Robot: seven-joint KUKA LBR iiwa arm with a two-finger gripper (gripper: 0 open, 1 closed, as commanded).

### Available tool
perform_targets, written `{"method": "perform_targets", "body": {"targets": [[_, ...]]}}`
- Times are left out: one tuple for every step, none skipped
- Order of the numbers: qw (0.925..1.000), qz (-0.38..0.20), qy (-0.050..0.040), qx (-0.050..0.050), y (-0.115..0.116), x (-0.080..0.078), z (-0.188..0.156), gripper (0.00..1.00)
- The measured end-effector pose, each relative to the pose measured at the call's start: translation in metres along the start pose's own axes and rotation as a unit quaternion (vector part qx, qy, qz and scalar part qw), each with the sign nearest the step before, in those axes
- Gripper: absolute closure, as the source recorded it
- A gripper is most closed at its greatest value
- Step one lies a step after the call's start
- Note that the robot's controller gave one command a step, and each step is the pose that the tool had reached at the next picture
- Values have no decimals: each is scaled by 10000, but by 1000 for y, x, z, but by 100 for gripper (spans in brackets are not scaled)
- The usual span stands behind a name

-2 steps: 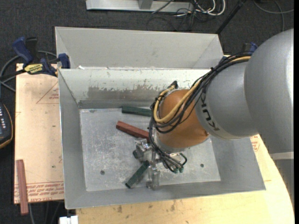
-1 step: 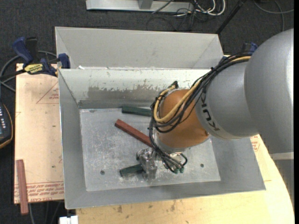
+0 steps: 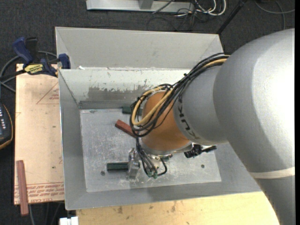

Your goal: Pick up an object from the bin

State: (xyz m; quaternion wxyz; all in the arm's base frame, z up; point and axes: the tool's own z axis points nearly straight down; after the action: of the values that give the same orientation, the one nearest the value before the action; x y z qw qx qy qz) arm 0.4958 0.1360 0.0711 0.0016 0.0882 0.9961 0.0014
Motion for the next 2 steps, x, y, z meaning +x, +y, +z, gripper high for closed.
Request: {"method": "perform_targets", "body": {"targets": [[10000, 24, -16, -11, 29, 3, -67, 100], [9724, 2335, 4, 13, 36, -3, -67, 100]]}}
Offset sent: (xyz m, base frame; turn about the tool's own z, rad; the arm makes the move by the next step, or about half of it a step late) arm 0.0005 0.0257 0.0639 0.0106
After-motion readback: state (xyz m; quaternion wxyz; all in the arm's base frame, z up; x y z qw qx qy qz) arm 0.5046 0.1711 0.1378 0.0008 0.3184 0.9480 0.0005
